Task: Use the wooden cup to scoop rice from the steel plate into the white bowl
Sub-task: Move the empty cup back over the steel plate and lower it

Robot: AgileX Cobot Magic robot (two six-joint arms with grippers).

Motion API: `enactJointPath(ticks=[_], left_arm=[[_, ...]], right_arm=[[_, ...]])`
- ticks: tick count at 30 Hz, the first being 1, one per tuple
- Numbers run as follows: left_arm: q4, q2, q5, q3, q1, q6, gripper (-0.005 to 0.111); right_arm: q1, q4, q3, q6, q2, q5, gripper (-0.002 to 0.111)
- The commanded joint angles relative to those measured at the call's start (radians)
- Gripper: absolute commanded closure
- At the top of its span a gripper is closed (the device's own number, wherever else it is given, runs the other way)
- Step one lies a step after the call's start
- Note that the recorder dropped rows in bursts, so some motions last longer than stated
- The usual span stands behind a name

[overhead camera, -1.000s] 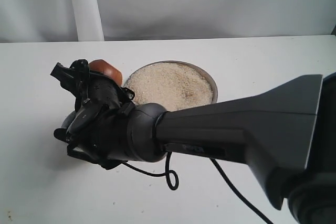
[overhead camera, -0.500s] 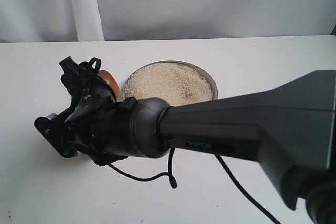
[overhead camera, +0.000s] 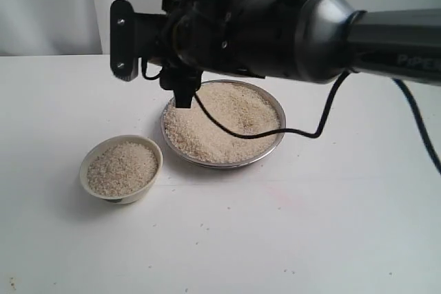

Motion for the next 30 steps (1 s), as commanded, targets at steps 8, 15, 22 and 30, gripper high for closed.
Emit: enactJointPath(ticks=[8,15,22,30], left_arm=[[-0.002,0.000,-0.003,0.002,-0.004,-0.002,0.107],[-0.002,0.000,-0.003,0.002,-0.004,-0.002,0.107],[-0.002,0.000,-0.003,0.002,-0.004,-0.002,0.107],[-0.002,0.000,-0.003,0.002,-0.004,-0.002,0.107]], right_arm=[[-0.153,0.135,-0.008,-0.204,-0.022,0.082,0.108],[-0.212,0.082,-0.008,-0.280,0.029,0.087,0.108],[-0.218,-0.080,-0.008,-0.282,0.132,0.096,0.108],[-0.212,-0.101,-0.177,-0.296,0.275,0.197,0.108]])
